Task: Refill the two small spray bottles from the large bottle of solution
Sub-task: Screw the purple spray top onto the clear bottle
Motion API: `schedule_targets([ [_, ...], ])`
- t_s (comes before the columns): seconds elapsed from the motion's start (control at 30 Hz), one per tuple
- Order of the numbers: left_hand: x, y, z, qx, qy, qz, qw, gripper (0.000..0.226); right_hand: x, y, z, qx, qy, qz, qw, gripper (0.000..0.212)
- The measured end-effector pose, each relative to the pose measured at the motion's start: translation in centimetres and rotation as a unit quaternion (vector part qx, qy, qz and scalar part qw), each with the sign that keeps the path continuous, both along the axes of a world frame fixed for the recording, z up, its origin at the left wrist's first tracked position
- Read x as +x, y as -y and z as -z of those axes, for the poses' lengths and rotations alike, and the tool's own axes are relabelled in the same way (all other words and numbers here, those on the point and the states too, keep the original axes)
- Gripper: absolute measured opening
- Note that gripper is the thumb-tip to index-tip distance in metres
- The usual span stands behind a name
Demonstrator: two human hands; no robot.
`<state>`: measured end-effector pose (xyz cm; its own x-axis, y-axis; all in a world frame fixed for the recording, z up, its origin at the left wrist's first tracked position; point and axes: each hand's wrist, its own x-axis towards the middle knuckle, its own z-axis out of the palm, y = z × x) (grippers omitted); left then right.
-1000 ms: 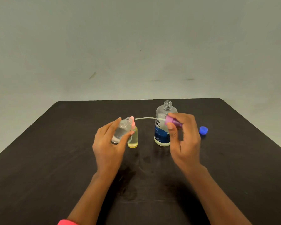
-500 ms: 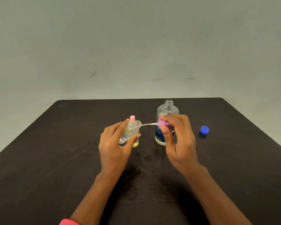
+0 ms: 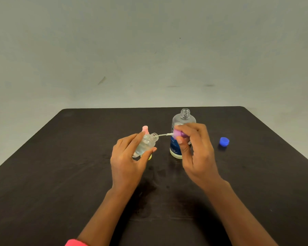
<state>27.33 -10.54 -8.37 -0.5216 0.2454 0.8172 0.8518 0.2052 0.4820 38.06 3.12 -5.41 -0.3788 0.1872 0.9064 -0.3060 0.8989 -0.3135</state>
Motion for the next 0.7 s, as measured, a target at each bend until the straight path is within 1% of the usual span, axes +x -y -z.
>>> schedule_targets([
  [0.07, 0.15, -0.13, 0.1, -0.009, -0.016, 0.008, 1.0, 0.047, -0.07, 0.23, 0.25, -0.004, 0.022, -0.023, 0.999, 0.025],
  [0.2, 0.65, -0.4, 0.3, -0.034, -0.049, 0.023, 0.998, 0.047, -0.22, 0.65, 0.92, -0.028, 0.087, -0.073, 0.993, 0.044],
  [0.27, 0.73, -0.45, 0.27, -0.038, -0.05, 0.027, 0.998, 0.047, -0.26, 0.64, 1.08, -0.032, 0.105, -0.082, 0.991, 0.049],
  [0.43, 0.58, -0.43, 0.47, -0.039, -0.048, 0.029, 0.998, 0.047, -0.27, 0.63, 0.95, -0.084, 0.139, -0.096, 0.982, 0.048],
  [0.5, 0.56, -0.46, 0.6, -0.039, -0.053, 0.033, 0.997, 0.046, -0.25, 0.58, 0.97, -0.076, 0.14, -0.08, 0.984, 0.04],
  [0.57, 0.56, -0.51, 0.72, -0.047, -0.06, 0.038, 0.996, 0.045, -0.28, 0.48, 1.01, -0.061, 0.136, -0.049, 0.988, 0.026],
  [0.6, 0.59, -0.55, 0.75, -0.052, -0.061, 0.039, 0.996, 0.045, -0.29, 0.42, 1.04, -0.059, 0.136, -0.036, 0.988, 0.024],
  [0.7, 0.74, -0.6, 0.74, -0.057, -0.055, 0.04, 0.996, 0.044, -0.21, 0.32, 1.07, -0.08, 0.146, -0.027, 0.986, 0.035],
])
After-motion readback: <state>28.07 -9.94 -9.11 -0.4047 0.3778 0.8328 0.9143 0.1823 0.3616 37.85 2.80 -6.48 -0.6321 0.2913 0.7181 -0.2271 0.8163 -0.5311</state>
